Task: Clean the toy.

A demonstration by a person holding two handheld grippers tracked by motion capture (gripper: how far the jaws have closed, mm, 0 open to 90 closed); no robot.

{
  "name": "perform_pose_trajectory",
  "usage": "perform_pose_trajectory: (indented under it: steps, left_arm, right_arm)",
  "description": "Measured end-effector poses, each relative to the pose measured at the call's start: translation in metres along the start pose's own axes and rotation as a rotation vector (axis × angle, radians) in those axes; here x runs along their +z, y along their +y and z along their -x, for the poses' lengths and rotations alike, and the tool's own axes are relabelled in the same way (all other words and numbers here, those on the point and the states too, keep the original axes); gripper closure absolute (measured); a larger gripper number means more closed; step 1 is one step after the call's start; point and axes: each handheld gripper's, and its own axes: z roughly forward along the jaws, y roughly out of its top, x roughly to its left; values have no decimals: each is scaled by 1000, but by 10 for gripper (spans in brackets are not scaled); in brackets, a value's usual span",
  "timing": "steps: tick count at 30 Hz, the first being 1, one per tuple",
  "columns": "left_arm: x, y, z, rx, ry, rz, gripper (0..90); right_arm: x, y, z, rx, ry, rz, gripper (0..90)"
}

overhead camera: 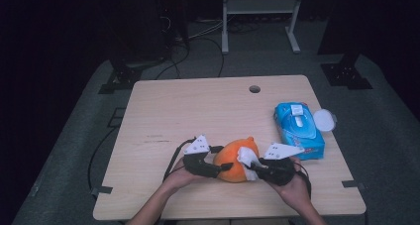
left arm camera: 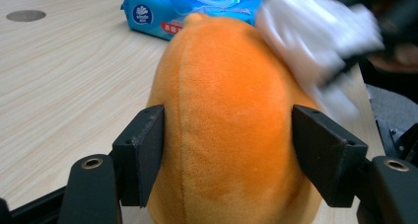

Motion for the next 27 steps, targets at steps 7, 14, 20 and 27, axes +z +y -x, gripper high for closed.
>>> perform_pose_trajectory:
  steps: [7, 14, 20, 27]
  left_arm:
    - [6, 4, 16, 103, -20, -5, 310]
    - [3, 10, 20, 86, -45, -21, 127]
    - [9, 4, 19, 62, -66, -36, 196]
    - [8, 6, 29, 162, -67, -34, 277]
  right_arm:
    - [-16, -1, 29, 99, -61, 40, 783]
    - [-20, -3, 24, 91, -31, 42, 786]
    - [-23, 2, 6, 32, 54, 46, 786]
    - [-21, 10, 7, 3, 11, 44, 783]
